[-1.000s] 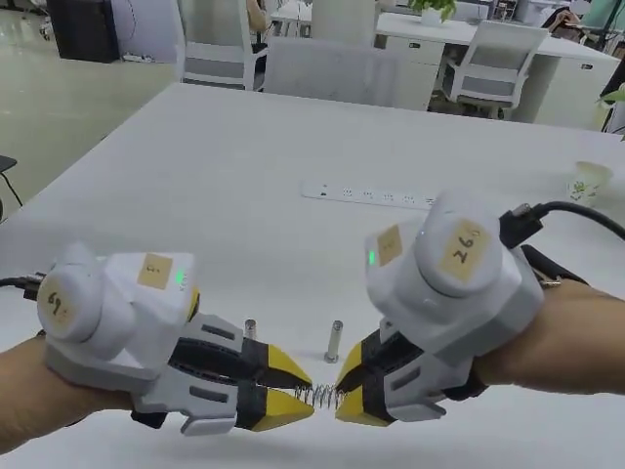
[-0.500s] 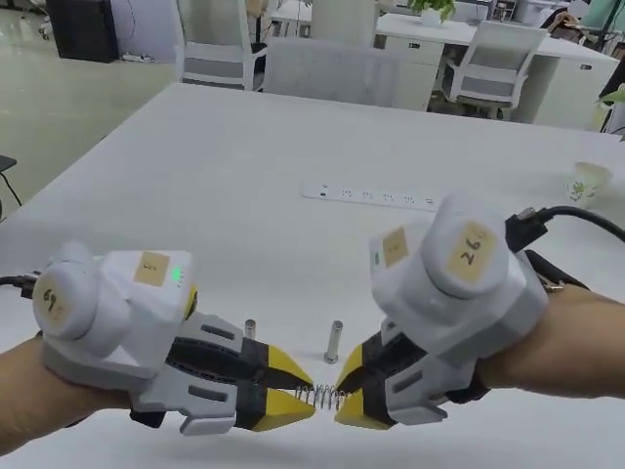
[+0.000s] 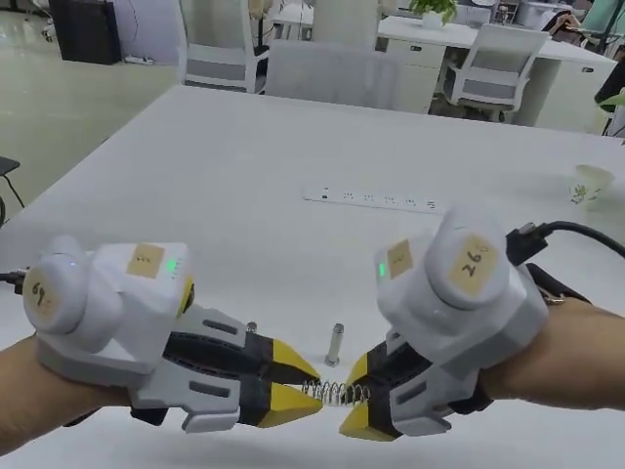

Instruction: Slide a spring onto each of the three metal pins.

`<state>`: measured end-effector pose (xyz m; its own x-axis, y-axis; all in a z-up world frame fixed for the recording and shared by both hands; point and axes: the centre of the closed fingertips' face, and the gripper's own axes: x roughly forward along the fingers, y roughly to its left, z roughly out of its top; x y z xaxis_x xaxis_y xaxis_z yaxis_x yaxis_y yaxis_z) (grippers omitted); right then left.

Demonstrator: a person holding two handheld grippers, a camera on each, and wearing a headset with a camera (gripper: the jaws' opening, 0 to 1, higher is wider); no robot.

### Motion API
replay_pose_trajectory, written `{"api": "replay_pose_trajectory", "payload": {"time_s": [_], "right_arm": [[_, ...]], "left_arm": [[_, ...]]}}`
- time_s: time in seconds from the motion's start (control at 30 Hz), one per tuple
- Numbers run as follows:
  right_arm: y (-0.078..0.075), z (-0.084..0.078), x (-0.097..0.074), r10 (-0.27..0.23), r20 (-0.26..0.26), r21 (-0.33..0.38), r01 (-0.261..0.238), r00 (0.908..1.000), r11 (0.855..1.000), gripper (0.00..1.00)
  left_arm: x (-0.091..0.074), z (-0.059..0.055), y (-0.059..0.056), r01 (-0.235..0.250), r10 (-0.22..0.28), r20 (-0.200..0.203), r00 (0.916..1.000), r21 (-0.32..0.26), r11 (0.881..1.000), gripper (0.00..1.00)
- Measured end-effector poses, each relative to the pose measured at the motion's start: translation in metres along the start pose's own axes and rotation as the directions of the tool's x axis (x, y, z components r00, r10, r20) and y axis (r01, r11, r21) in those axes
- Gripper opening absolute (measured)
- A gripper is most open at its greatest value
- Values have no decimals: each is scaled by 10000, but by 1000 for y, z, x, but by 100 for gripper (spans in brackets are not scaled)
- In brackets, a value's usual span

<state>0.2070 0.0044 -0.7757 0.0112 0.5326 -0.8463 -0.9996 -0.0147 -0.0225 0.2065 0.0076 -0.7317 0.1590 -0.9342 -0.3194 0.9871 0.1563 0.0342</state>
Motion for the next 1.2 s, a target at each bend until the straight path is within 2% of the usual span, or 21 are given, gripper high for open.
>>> {"api": "replay_pose_trajectory", "payload": {"time_s": [0.57,1.03,1.2], "right_arm": [[0,5,-3,-67,183,-39,68,9998,10000,9],[1,19,-13,-157,449,-86,161,9989,9998,9],[2,27,-17,-72,737,53,68,9973,10000,9]], "left_arm": [[1,-1,1,-68,69,-54,10000,73,9999,2],[3,-7,1,-51,52,-257,9997,24,10000,3],[4,-8,0,12,-11,-283,9996,21,10000,3]]}}
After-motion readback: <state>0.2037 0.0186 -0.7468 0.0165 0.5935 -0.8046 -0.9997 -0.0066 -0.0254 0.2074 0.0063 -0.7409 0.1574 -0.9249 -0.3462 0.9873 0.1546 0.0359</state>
